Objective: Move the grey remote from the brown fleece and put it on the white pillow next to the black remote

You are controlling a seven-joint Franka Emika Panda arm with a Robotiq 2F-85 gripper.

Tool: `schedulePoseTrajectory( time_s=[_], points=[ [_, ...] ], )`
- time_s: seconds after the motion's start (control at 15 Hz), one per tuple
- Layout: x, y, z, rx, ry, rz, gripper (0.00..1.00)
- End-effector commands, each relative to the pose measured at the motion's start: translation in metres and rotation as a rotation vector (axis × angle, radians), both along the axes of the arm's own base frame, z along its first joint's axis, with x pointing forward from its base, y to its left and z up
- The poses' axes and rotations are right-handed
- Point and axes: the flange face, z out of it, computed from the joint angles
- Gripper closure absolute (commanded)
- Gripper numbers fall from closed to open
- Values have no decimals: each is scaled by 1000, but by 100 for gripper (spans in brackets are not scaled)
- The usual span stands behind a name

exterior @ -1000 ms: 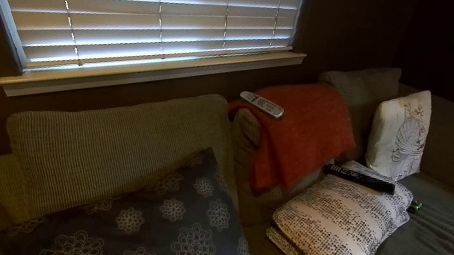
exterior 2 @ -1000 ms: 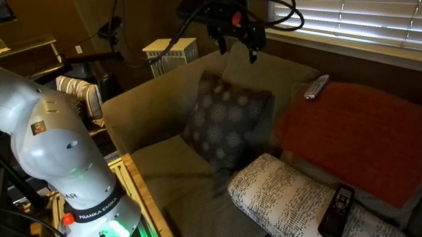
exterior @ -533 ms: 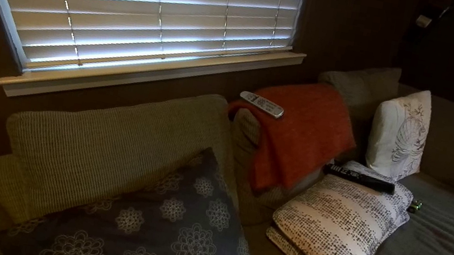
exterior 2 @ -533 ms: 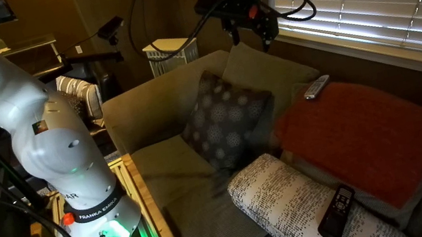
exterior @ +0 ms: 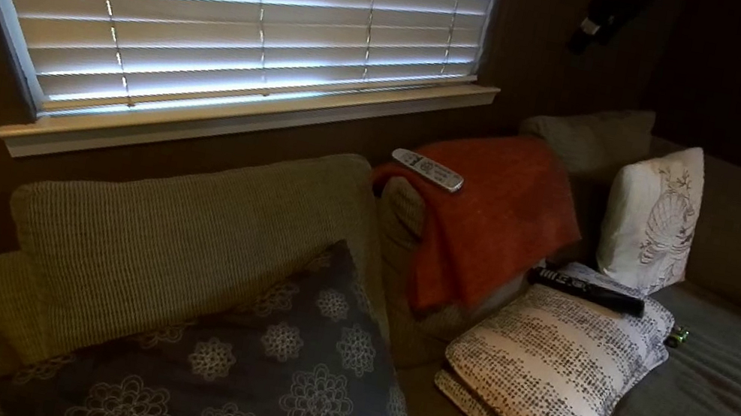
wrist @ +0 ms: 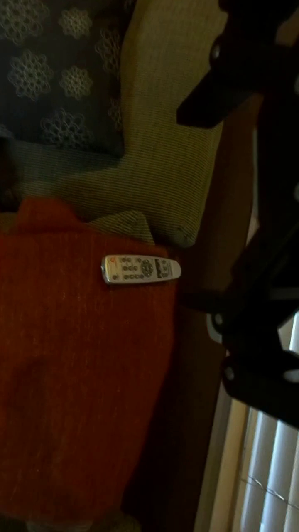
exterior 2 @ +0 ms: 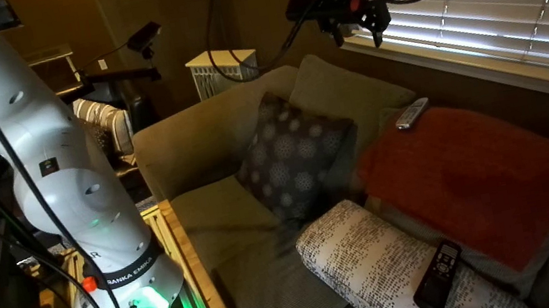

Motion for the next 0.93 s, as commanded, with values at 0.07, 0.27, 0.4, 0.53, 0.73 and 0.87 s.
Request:
schedulePoseTrajectory(
  time_s=[0.07, 0.27, 0.4, 0.53, 0.73, 0.87],
  points=[
    [53, -1, -1, -98, -67, -52, 0],
    [78, -4, -6, -139, -60, -86, 0],
    [93, -2, -10, -149, -42, -99, 0],
    [106, 0, -15, -153, -17, -106, 0],
    [122, 3, -26, -167, 39, -115, 0],
    [131, 6, -33, -177, 73, -122, 0]
  ],
)
